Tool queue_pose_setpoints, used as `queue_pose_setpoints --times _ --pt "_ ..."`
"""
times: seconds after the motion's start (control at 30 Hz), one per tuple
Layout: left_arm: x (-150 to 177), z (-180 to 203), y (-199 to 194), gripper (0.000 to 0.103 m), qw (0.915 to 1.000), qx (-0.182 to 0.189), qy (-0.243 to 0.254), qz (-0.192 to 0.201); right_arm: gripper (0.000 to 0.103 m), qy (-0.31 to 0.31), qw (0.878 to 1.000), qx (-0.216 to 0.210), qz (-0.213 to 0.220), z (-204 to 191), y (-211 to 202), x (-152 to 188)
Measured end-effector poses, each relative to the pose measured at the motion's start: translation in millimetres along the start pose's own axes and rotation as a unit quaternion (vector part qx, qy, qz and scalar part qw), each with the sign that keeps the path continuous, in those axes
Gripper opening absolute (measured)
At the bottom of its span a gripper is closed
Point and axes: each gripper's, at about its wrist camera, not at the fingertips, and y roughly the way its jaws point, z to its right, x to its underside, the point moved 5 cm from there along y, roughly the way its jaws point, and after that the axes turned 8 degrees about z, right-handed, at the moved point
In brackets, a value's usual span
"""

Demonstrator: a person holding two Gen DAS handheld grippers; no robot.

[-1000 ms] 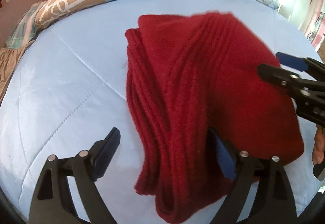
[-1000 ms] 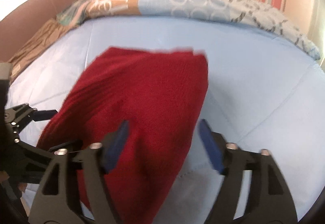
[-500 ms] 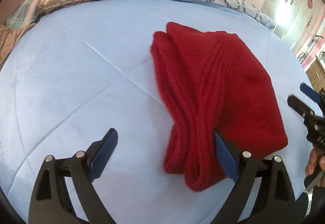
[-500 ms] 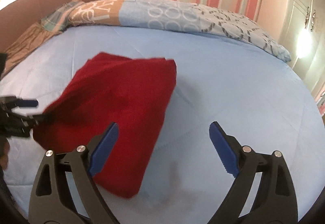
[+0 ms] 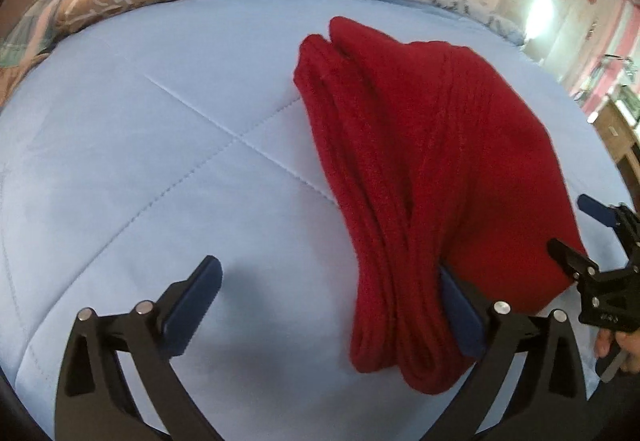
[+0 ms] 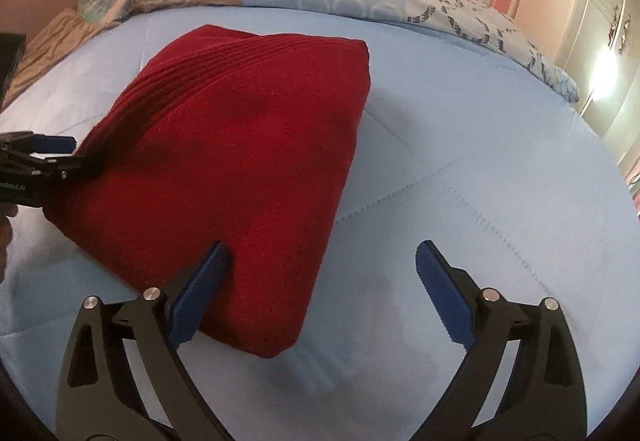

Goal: Fold small clothes

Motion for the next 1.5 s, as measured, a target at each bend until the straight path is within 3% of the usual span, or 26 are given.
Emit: queue_pose_setpoints --times 0.13,0.2,0.3,0.37,0.47,0.53,0.7,0.87,1.17,1.5 --pt "-2 7 -13 0.102 0.9991 -0.001 0.037 0.022 0.091 0.012 1.000 -0.009 0.014 1 -10 -2" --pt "-6 13 -27 0.101 0.9981 -0.015 0.050 0.032 0.091 0.015 0.999 -0.016 0.043 0 -31 -13" --pt "-10 26 -62 0.101 0.9924 -0.061 0.075 0.076 0.099 0.027 0.995 -0.005 0.095 2 -69 -28" --pt "-7 33 -86 0.101 0.9860 -0.100 0.081 0.106 0.100 0.035 0.994 0.003 0.108 2 -82 -31" --pt "5 37 -103 0.101 0.9821 -0.127 0.071 0.119 0.100 0.042 0.992 0.025 0.119 -2 -91 -27" --pt "13 36 -109 0.101 0.9821 -0.133 0.062 0.119 0.100 0.045 0.991 0.042 0.119 -5 -94 -18" --pt "30 33 -126 0.101 0.9790 -0.152 0.043 0.129 0.100 0.071 0.989 0.034 0.129 -12 -105 -2" --pt "38 38 -149 0.101 0.9786 -0.140 0.013 0.150 0.100 0.078 0.986 0.033 0.143 -23 -121 -3" --pt "41 53 -182 0.101 0.9688 -0.175 0.028 0.173 0.100 0.100 0.982 0.033 0.159 -36 -148 -4" --pt "37 70 -217 0.101 0.9616 -0.180 0.014 0.207 0.100 0.107 0.979 0.062 0.164 -28 -175 2"
